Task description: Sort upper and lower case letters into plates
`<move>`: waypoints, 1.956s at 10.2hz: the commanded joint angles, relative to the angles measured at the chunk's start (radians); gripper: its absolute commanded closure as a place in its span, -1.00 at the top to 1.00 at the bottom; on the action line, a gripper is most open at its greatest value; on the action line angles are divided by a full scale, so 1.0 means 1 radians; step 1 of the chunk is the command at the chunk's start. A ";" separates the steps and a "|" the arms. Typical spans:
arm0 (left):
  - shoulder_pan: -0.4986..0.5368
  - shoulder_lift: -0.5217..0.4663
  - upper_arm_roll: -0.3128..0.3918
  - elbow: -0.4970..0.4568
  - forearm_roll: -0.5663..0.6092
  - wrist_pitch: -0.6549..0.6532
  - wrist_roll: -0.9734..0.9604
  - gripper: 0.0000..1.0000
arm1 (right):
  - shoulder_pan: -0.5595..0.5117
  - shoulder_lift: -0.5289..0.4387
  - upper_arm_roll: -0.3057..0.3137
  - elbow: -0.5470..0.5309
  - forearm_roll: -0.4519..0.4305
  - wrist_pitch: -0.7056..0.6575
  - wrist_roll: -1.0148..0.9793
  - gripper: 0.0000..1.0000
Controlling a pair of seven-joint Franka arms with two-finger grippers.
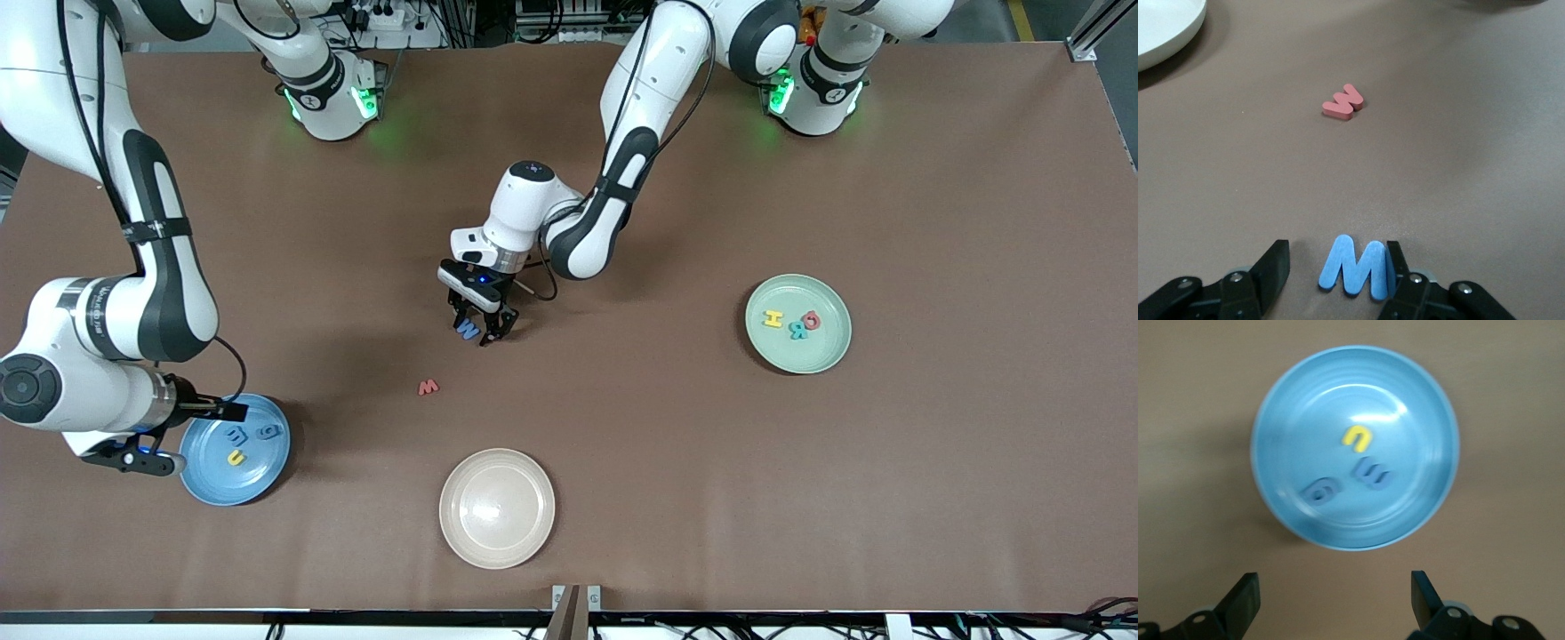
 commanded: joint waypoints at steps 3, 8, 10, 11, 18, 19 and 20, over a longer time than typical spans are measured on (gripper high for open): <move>-0.012 0.039 0.014 0.044 0.020 -0.001 -0.052 -0.08 | 0.060 -0.015 0.007 0.001 0.033 -0.003 0.128 1.00; -0.018 0.031 -0.001 0.038 0.016 -0.010 -0.106 -0.45 | 0.111 -0.006 0.005 -0.003 0.039 0.049 0.244 1.00; -0.018 0.031 -0.001 0.038 0.016 -0.015 -0.116 -0.45 | 0.134 0.002 0.005 -0.003 0.040 0.065 0.324 1.00; -0.018 0.022 -0.001 0.038 0.016 -0.036 -0.116 -0.45 | 0.134 0.002 0.007 -0.006 0.042 0.072 0.369 1.00; -0.003 -0.073 -0.021 0.028 0.017 -0.223 -0.106 -1.00 | 0.183 0.008 0.007 -0.026 0.085 0.132 0.787 1.00; 0.000 -0.090 -0.026 0.027 0.019 -0.254 -0.096 -1.00 | 0.197 0.011 0.007 -0.031 0.085 0.137 0.841 1.00; 0.006 -0.122 -0.038 0.024 0.017 -0.303 -0.054 -1.00 | 0.209 0.011 0.008 -0.034 0.085 0.135 0.876 1.00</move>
